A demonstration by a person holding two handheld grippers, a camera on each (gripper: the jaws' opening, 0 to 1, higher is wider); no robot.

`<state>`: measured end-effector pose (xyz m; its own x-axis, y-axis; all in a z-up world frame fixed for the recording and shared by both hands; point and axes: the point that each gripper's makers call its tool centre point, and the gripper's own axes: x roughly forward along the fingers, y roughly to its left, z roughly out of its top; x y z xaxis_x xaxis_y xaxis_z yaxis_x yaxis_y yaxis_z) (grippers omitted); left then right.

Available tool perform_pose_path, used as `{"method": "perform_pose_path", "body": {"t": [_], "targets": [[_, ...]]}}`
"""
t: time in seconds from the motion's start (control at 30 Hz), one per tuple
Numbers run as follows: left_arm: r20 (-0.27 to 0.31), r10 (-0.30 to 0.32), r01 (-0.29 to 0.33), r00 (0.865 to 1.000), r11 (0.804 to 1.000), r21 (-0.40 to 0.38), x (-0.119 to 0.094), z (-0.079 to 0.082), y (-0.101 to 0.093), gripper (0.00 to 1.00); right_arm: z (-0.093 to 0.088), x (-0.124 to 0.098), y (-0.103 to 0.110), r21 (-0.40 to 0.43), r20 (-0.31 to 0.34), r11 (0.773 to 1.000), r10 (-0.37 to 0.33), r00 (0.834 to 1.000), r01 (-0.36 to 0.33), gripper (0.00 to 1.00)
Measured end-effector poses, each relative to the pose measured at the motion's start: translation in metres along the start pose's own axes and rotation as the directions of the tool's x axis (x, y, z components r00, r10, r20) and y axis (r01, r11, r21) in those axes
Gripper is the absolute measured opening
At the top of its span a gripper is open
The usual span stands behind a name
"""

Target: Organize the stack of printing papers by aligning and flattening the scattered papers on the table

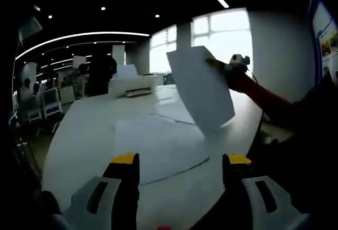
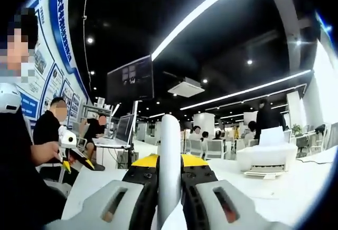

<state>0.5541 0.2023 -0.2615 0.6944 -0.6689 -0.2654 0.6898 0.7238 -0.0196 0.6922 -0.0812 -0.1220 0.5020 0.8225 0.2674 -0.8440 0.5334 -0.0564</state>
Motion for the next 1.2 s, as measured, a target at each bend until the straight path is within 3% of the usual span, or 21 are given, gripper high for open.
{"method": "perform_pose_path", "body": {"t": [0.33,0.5,0.9,1.2], "targets": [[0.036,0.002,-0.001,0.999,0.999,-0.046,0.001,0.0,0.005,0.67,0.011,0.003,0.014,-0.007,0.017,0.999,0.034,0.999,-0.034,0.09],[0.088,-0.007,0.014,0.996,0.997,-0.077,-0.001,0.006,0.005,0.68,0.016,0.006,0.019,-0.02,0.014,0.999,0.044,0.999,-0.044,0.09],[0.144,-0.018,0.033,0.989,0.994,-0.101,0.004,0.014,0.003,0.71,0.029,0.009,0.035,-0.027,0.032,0.996,0.087,0.996,-0.086,0.09],[0.233,-0.048,0.075,0.971,0.991,-0.11,0.007,0.031,-0.004,0.72,0.048,0.007,0.044,-0.024,0.065,0.993,0.114,0.991,-0.113,0.09]]}}
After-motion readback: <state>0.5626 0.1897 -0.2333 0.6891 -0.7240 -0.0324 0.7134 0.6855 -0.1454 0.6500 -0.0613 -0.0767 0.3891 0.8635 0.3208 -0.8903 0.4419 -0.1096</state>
